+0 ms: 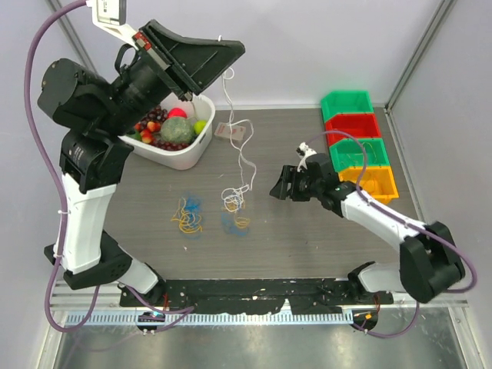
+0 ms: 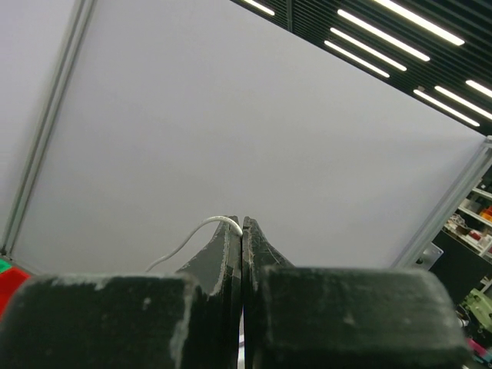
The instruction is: Untangle the cables
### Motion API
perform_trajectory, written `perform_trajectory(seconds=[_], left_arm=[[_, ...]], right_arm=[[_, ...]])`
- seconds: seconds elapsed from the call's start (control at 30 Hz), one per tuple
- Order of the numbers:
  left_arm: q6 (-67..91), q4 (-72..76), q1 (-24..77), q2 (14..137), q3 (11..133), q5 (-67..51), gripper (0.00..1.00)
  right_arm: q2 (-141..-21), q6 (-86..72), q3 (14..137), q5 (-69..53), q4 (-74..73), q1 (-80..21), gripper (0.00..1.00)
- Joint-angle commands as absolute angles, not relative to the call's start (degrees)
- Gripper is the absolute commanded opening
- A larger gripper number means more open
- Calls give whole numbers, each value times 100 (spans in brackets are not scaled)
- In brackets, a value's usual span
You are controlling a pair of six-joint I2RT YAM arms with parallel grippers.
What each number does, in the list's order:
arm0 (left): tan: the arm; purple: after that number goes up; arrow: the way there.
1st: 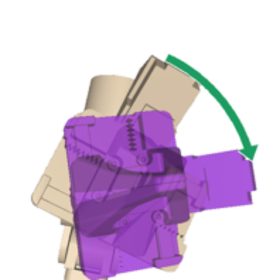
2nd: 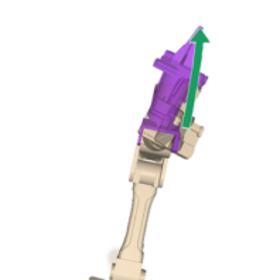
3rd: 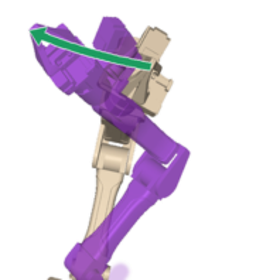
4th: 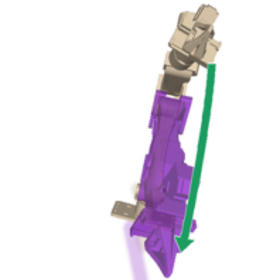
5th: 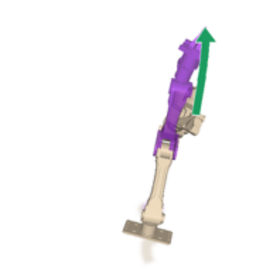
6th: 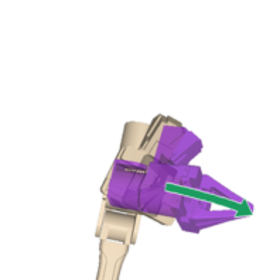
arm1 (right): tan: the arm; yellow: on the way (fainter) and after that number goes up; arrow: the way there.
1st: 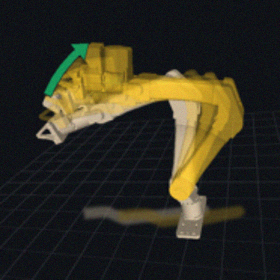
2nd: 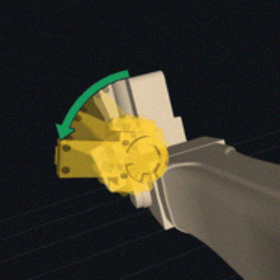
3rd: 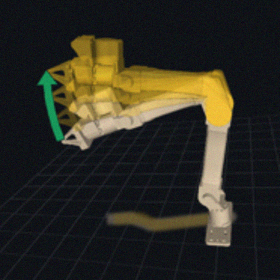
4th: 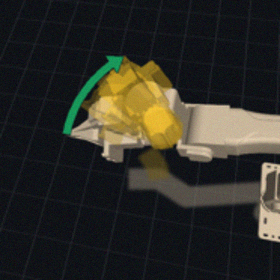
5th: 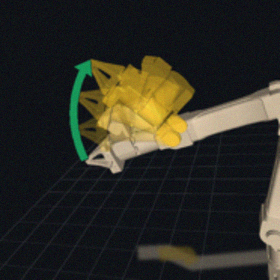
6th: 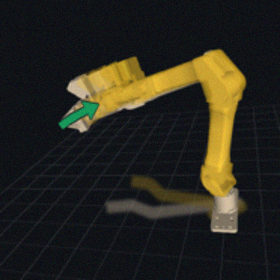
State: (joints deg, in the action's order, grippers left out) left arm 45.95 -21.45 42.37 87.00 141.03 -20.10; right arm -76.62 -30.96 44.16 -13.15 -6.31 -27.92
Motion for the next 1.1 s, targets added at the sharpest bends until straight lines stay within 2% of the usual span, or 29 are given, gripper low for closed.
perform_trajectory(seconds=[0.0, 0.03, 0.2, 0.37, 0.47, 0.63, 0.7, 0.77, 0.87, 0.97, 1.07], left_arm=[[4351, -2153, 4210, 8666, 14238, -1573, 0], [4351, -2179, 4210, 8692, 14212, -1556, 0], [4368, -2145, 4166, 8806, 14212, -1573, 0], [4579, -1943, 4034, 8938, 14291, -1810, 0], [4763, -1785, 3964, 9000, 14309, -1881, 0], [5001, -1591, 3920, 9105, 14502, -2030, 0], [4870, -1591, 3911, 9079, 14546, -1978, 0], [4563, -1783, 3841, 9061, 14668, -1846, 0], [4228, -2187, 3552, 9000, 14836, -1627, 0], [4157, -2171, 3279, 8869, 14810, -1477, 0], [4061, -2144, 3086, 8798, 14792, -1485, 0]], right_arm=[[-6348, -2084, 4992, -1696, -1230, -2988, 70], [-5989, -2013, 5140, -1844, -1230, -3119, 73], [-5608, -2039, 5905, -2110, -1336, -3708, 73], [-6160, -2092, 6967, -2118, -907, -4236, 73], [-6686, -2118, 7154, -2014, -537, -4587, 73], [-7329, -2443, 6270, -1030, 471, -4693, 68], [-7742, -2470, 5732, -853, 729, -4685, 53], [-8068, -2513, 5152, -572, 843, -4650, 49], [-7841, -2558, 4160, -361, 1335, -4649, 49], [-7586, -2514, 3920, -44, 1073, -4536, 51], [-7252, -2452, 3867, -18, 749, -4439, 59]])
